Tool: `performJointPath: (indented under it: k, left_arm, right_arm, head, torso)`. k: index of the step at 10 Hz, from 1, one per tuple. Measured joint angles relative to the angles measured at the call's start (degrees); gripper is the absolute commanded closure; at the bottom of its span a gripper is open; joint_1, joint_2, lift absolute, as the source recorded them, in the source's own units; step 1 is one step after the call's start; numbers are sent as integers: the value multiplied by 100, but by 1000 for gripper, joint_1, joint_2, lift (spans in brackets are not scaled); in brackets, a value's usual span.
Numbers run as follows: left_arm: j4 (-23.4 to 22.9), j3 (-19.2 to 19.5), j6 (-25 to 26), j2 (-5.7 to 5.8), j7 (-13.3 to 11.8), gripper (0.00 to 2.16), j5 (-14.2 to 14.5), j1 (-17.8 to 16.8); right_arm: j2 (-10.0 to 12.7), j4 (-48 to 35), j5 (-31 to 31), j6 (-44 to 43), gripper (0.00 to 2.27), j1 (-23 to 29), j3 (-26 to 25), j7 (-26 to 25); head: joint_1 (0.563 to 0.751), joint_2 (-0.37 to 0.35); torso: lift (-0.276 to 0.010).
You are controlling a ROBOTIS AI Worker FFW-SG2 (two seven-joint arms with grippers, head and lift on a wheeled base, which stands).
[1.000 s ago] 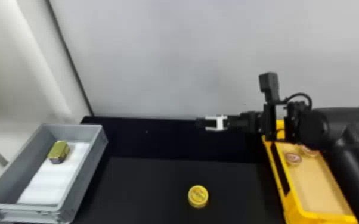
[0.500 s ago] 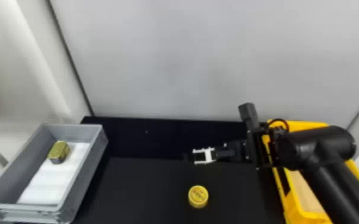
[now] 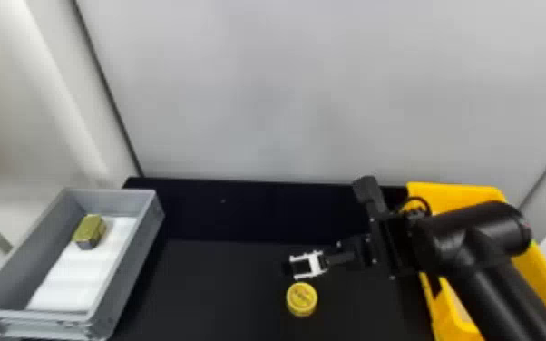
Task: Pick up the round yellow can and place it in the yellow rectangular box
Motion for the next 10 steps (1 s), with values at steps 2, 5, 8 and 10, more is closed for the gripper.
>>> performJointPath:
  k: [2,5,8,10]
  left_arm:
    - [6,-10,0,-5,0,113,2,0]
    - [25,-47,-3,-29,0,113,2,-7]
    - [60,-97,-32,-71,0,113,2,-46]
    - [88,-140,-50,-98,0,113,2,-88]
  right_arm:
    - [6,-63,437,142,117,145,62,302]
    - [59,154,1113,44,124,314,170,681]
    - [296,785,2387,-908,137,304,290,1124]
    - [394,1272,2769,-1712,139,184,473,1179]
  head:
    - [663,54]
    - [663,54]
    - [663,54]
    - [663,54]
  torso:
    - [-10]
    - [-10]
    - [-10]
    - [-10]
